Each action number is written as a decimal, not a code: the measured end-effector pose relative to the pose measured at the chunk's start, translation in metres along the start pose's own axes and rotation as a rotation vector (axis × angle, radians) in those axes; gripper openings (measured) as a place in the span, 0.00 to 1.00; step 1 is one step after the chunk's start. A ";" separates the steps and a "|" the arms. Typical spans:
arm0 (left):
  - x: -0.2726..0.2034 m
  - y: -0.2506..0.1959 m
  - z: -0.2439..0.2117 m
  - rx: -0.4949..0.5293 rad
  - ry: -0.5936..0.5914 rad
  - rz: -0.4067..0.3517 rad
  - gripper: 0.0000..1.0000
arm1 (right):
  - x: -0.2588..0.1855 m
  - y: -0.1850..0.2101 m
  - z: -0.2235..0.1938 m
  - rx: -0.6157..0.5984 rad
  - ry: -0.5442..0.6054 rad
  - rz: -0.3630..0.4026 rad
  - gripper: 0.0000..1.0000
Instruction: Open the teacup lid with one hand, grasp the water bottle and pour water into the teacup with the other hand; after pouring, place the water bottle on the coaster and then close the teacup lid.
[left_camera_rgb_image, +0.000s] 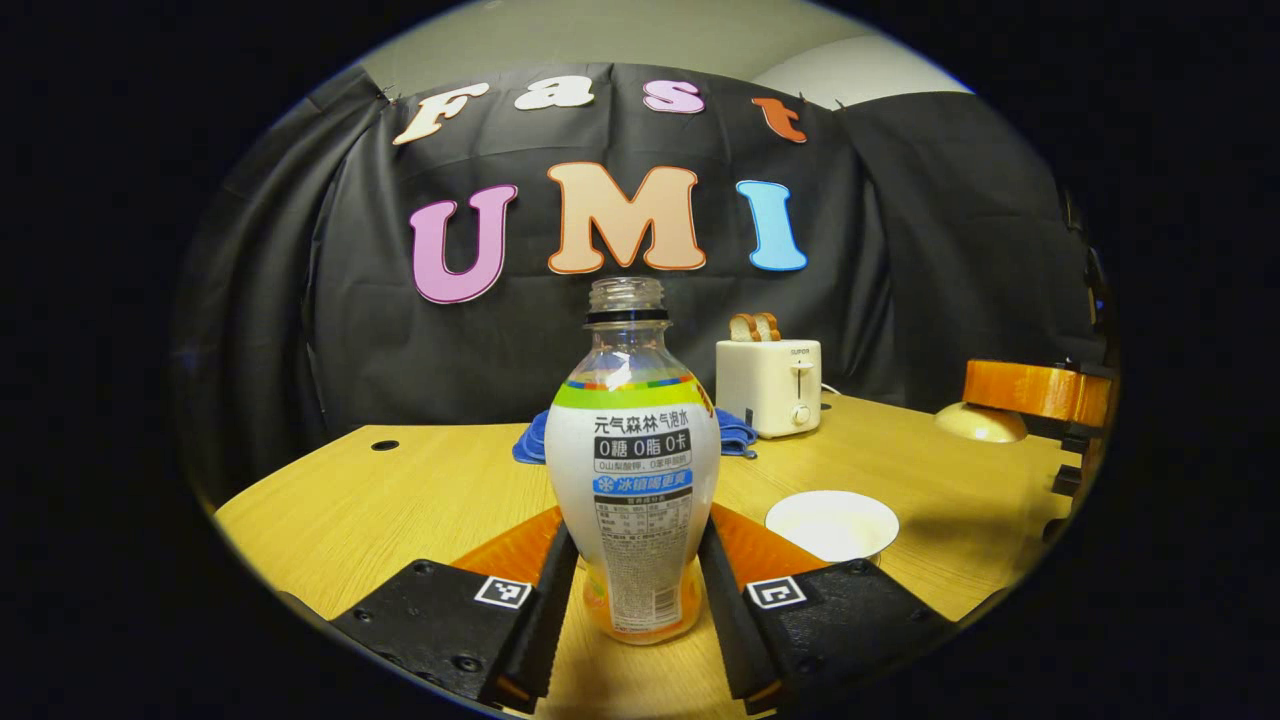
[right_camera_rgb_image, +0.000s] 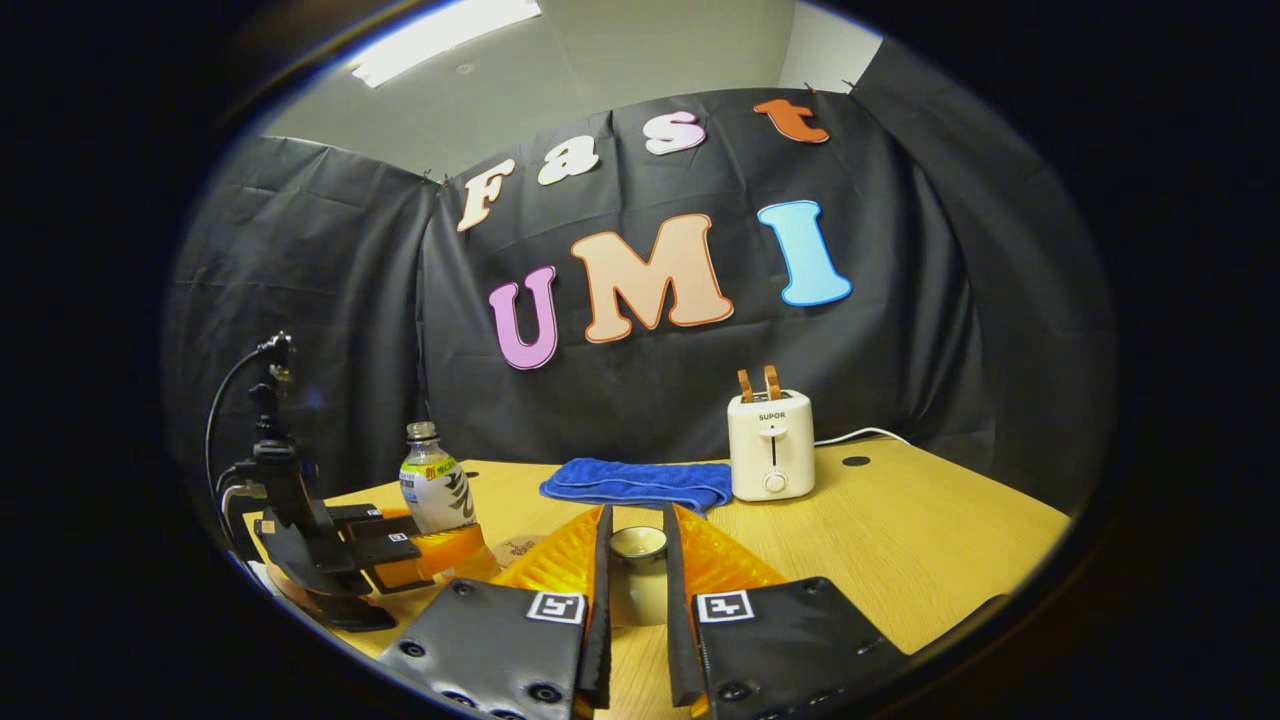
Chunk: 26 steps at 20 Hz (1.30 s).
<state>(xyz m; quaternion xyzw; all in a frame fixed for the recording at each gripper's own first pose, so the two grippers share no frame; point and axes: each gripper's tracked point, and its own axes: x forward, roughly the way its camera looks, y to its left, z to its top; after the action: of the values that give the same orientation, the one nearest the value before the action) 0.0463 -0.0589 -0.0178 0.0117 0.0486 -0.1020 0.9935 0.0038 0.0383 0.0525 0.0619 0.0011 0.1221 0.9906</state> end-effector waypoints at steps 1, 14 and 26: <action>0.000 -0.001 -0.001 0.011 0.004 0.001 0.59 | -0.001 -0.001 0.003 0.003 -0.005 -0.001 0.27; -0.002 0.010 0.002 0.367 0.103 0.039 0.57 | -0.004 -0.009 0.011 0.016 -0.015 -0.009 0.26; -0.001 0.033 -0.018 0.814 0.222 0.102 0.57 | -0.003 -0.029 0.013 0.026 -0.019 -0.041 0.27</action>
<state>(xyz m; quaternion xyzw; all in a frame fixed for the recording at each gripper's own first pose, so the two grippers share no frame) 0.0501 -0.0260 -0.0355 0.4163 0.1104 -0.0616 0.9004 0.0083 0.0079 0.0622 0.0758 -0.0053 0.1013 0.9919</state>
